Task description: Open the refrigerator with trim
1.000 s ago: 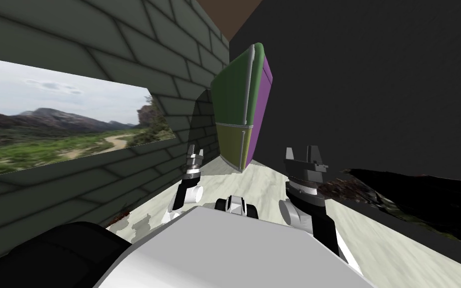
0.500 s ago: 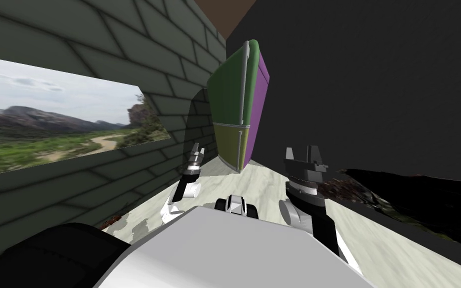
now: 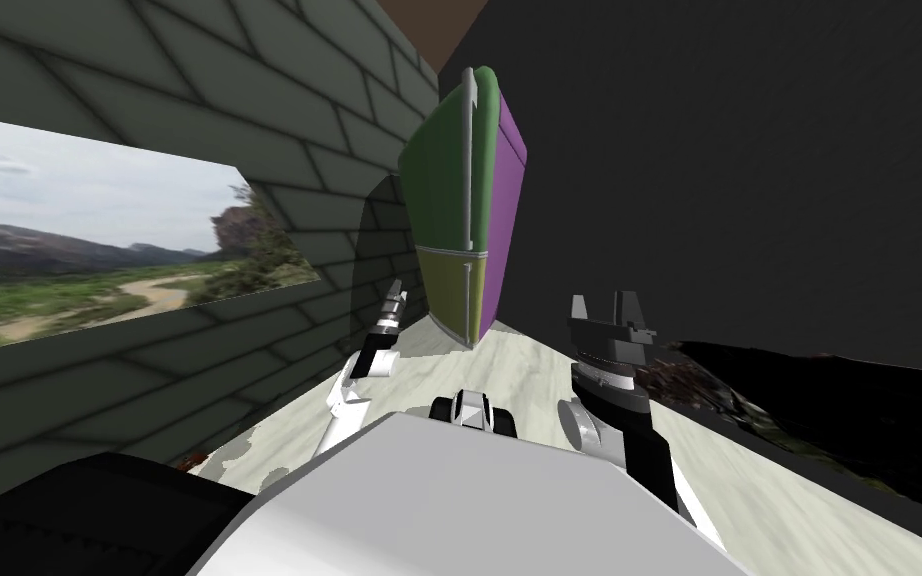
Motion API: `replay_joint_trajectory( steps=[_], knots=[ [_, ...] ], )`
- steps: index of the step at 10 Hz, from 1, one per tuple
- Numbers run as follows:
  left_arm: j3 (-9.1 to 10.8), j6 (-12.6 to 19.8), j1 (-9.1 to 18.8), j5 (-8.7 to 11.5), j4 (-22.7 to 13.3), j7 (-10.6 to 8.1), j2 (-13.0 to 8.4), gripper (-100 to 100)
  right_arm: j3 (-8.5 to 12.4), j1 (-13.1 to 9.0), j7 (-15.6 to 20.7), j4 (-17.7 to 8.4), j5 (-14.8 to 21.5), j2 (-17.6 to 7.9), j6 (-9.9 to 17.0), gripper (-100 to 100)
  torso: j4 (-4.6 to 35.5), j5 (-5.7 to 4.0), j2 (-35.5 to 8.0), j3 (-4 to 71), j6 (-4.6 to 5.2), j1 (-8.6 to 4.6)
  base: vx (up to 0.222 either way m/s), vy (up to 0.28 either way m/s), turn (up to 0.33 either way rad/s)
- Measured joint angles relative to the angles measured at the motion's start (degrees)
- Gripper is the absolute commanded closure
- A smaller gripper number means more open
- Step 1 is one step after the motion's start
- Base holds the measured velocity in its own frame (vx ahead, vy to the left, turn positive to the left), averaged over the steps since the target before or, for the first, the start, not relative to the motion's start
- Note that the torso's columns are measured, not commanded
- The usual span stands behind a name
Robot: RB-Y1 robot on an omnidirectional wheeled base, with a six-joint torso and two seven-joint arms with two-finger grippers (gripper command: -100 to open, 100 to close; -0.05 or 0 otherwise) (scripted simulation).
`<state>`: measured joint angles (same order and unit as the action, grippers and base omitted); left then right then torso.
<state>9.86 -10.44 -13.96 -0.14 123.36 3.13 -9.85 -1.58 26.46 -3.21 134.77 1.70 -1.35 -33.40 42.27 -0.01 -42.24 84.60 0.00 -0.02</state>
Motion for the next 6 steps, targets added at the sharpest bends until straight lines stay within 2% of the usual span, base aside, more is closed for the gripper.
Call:
replay_joint_trajectory(
  steps=[4,6],
  knots=[
    [3.02,5.7,4.8,-1.9,-2.1,1.65,-0.9,-100,0.0,0.0,0.0,0.0,0.0,0.0,0.0,0,0.0,0.00,-0.1,0.0,-0.02,0.06,0.083,-0.119,-0.038],
    [4.85,9.0,8.2,-3.2,-3.9,2.77,-0.9,-100,0.0,0.0,0.0,0.0,0.0,0.0,0.0,0,0.0,-0.01,0.0,0.0,0.00,-0.07,0.091,-0.137,-0.040]
  ],
)
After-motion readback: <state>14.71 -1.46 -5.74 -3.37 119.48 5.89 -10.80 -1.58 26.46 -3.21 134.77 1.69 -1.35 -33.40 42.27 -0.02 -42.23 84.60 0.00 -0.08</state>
